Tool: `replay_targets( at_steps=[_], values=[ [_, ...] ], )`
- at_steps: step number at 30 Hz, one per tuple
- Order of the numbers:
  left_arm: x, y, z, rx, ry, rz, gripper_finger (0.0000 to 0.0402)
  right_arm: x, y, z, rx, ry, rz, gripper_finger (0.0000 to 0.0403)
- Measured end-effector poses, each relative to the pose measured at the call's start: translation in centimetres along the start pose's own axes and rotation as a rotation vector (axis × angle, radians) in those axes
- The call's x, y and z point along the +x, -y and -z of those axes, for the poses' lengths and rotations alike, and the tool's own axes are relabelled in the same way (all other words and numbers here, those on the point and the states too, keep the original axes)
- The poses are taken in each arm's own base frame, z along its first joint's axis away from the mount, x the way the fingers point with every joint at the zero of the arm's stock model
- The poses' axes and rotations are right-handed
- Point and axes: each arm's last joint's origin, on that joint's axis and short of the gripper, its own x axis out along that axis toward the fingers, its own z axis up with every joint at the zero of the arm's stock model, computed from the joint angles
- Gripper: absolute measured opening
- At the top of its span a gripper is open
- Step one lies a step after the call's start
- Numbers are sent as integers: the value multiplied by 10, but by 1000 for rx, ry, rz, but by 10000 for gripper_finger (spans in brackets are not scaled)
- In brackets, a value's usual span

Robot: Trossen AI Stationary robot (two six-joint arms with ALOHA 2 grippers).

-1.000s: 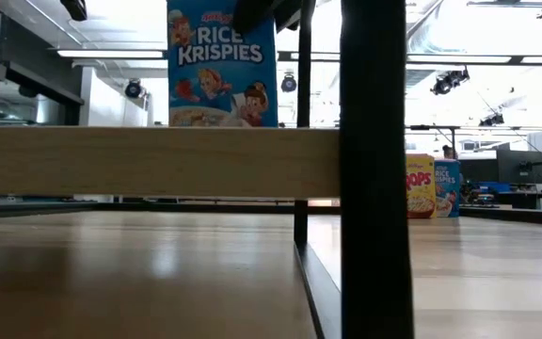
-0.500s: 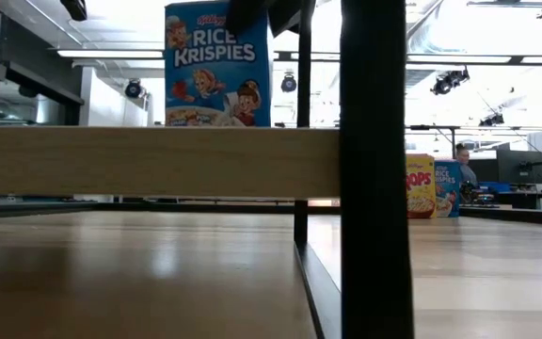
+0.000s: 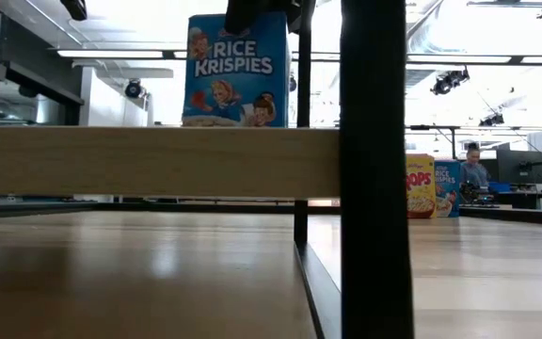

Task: Stack cereal on shelf
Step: Put the bottom blue cereal box on the shelf, then put the blue cereal box on the shelf aligned with the blue cereal box

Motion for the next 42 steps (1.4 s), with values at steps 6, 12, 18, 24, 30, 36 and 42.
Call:
replay_targets(
  at_steps=[6, 12, 18, 24, 30, 36, 42],
  values=[
    [0, 0, 0, -1, 0, 0, 0, 0, 0, 0, 0, -1, -3, 247],
    [0, 0, 0, -2, 0, 0, 0, -8, -2, -6, 2, 25, -31, 248],
    [0, 0, 0, -11, 0, 1, 0, -28, -2, -14, 1, 55, -42, 248],
    [0, 0, 0, -10, 0, 1, 0, -51, -2, -26, -28, 141, -47, 248],
    [0, 0, 0, -9, 0, 1, 0, -80, 3, -38, -22, 272, 63, 248],
    [0, 1, -4, -14, 35, 12, 0, -87, 20, -36, 1, 270, 220, 248],
    [0, 1, -4, 1, 42, 14, 0, -85, 46, -29, 50, 155, 324, 248]
  ],
)
